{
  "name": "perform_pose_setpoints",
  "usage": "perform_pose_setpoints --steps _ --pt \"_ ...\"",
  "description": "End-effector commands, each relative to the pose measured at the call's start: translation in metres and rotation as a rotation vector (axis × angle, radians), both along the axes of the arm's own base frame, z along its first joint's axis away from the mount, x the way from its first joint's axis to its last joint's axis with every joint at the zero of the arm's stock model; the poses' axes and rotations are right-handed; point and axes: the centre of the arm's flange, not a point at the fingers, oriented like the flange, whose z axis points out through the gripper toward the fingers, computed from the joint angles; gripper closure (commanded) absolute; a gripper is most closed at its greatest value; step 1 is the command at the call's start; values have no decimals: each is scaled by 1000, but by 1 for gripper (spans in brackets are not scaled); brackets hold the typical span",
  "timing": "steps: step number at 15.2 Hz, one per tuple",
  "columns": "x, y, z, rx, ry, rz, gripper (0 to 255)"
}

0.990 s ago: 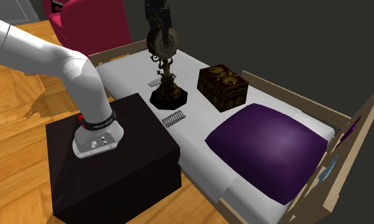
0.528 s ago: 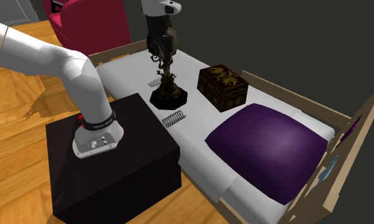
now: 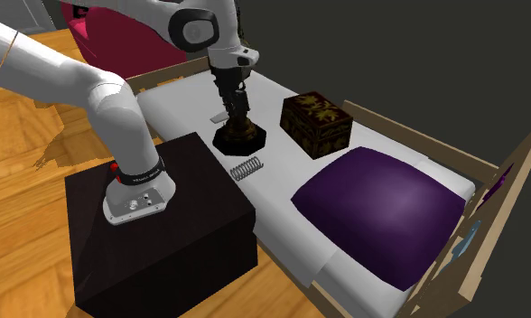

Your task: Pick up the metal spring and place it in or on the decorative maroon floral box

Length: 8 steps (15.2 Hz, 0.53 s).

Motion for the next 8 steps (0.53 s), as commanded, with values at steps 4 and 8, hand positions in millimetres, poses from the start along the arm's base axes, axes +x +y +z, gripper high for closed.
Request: perform_pose_setpoints --steps 4,8 --pt "-2 -8 -66 -18 -19 -13 0" --pt "-2 -14 -119 -33 -32 -24 0"
